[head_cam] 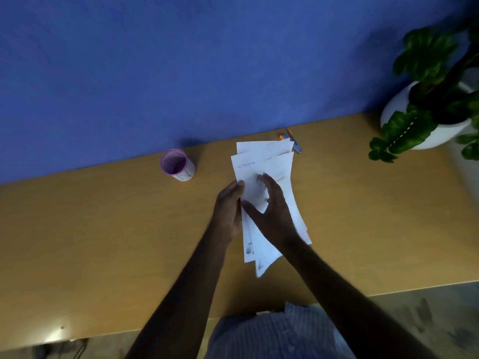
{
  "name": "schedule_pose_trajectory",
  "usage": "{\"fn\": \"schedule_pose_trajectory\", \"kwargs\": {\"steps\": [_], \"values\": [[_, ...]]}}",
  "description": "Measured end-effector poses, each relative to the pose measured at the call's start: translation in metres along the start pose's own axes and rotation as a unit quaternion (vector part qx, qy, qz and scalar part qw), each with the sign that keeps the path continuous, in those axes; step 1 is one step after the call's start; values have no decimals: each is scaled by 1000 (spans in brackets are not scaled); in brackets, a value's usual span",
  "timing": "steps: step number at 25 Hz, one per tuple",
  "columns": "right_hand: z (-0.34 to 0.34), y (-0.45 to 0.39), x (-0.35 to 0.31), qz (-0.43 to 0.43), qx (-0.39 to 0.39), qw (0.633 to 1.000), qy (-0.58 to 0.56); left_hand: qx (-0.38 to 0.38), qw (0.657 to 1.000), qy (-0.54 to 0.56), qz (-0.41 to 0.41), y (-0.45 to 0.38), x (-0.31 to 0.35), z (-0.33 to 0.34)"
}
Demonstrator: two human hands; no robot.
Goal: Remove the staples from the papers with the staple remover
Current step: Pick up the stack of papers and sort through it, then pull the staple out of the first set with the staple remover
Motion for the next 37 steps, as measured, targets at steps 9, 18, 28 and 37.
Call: {"fn": "schedule_pose_trajectory", "kwargs": {"steps": [9, 18, 28, 37], "values": [[-18, -7, -18, 0, 8, 994, -104, -11, 998, -60, 32, 19, 29, 1], [-22, -21, -26, 107, -122, 970, -183, 121, 900, -303, 291, 8, 129, -37], [-10, -52, -27, 121, -248, 961, 9, -117, 938, -324, -35, -26, 92, -43], [-1, -90, 41, 86, -150, 949, 264, 31, 977, -205, -43, -60, -10, -90]]}}
Point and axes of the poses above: each hand's wrist, its own y-axis away from the middle knuckle, its own z-axis out of the palm, x = y × z, the point moved 7 cm from there along -y, towards the middle knuckle
